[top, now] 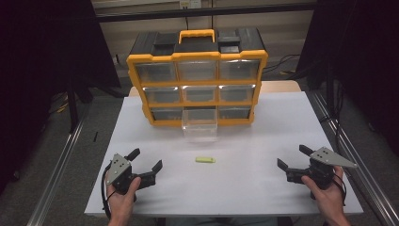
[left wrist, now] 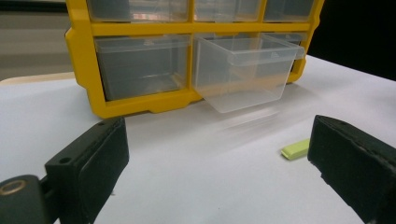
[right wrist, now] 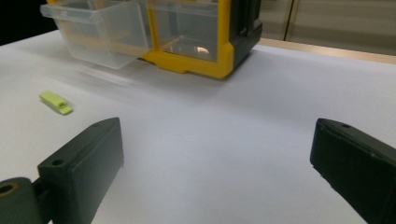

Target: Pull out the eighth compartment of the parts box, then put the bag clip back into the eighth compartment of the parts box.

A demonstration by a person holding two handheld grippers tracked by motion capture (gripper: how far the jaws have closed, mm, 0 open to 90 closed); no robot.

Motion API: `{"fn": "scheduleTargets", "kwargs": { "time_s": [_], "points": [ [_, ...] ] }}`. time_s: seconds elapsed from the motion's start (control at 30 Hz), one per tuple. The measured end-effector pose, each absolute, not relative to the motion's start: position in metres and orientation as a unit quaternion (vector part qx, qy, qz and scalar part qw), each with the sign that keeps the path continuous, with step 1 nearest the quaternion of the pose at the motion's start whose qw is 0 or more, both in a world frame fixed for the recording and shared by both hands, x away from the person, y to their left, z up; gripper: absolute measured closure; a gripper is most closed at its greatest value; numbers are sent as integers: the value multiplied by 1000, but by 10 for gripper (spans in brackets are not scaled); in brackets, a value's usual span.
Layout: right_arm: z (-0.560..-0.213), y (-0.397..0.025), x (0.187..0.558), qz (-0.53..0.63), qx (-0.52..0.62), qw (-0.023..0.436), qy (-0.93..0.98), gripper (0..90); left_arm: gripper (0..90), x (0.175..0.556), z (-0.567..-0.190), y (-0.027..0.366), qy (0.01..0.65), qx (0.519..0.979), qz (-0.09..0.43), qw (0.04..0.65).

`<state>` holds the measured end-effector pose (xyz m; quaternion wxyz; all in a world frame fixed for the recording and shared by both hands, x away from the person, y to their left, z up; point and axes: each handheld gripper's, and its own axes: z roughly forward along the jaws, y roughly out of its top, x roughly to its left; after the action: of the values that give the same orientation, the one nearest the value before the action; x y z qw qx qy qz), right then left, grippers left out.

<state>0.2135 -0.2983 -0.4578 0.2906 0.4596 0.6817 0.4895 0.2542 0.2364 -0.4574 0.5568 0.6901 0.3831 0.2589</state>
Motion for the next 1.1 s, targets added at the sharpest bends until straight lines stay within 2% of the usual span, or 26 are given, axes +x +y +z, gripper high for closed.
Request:
{"fn": "scheduleTargets", "kwargs": {
  "time_s": [0.33,0.73,0.9,1.0,1.1],
  "points": [
    [-455,-291,218,484,444,282,699,21,39,257,-458,240,384,697,253,549],
    [-451,-268,226,484,409,202,747,45,39,257,-456,242,393,687,252,557],
    [-449,-259,232,490,382,130,773,85,39,257,-456,242,382,698,257,548],
    [-447,-252,235,484,373,141,779,69,39,258,-456,241,377,700,255,550],
    [-446,-246,239,485,366,133,783,63,39,258,-457,241,377,701,254,549]
  ]
}}
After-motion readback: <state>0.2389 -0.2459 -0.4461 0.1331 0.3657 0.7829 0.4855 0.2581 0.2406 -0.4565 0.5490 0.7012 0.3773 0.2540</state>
